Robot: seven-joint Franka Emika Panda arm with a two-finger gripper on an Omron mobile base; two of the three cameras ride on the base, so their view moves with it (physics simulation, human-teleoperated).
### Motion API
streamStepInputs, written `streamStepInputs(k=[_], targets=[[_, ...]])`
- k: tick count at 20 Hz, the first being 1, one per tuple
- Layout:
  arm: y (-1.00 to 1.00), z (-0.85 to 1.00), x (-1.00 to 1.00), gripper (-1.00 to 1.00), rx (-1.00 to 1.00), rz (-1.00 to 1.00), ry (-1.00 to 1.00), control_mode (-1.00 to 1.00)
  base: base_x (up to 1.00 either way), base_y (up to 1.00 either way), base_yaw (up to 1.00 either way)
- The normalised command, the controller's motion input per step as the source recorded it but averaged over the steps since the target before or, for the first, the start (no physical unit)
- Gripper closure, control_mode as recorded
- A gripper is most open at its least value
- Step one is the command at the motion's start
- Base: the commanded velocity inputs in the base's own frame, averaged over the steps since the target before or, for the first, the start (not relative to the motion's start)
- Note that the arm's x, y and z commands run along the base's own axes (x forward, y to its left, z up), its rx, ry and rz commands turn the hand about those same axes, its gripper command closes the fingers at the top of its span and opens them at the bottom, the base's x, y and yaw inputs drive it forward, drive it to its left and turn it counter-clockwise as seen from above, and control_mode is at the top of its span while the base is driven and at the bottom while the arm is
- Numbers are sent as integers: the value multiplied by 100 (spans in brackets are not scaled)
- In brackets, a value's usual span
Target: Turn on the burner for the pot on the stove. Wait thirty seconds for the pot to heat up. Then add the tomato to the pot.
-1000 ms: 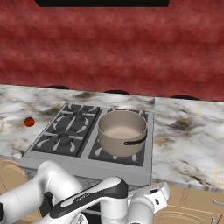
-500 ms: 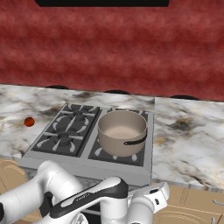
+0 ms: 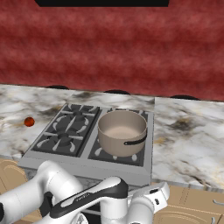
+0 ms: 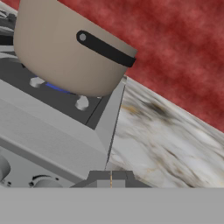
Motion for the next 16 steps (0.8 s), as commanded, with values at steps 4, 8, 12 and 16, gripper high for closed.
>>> streamStepInputs(k=[4,8,12,16], targets=[[0,0,0,100,0,0,0,-100,0,0,0],[0,0,0,100,0,0,0,-100,0,0,0],[0,0,0,100,0,0,0,-100,0,0,0],[0,0,0,100,0,0,0,-100,0,0,0]])
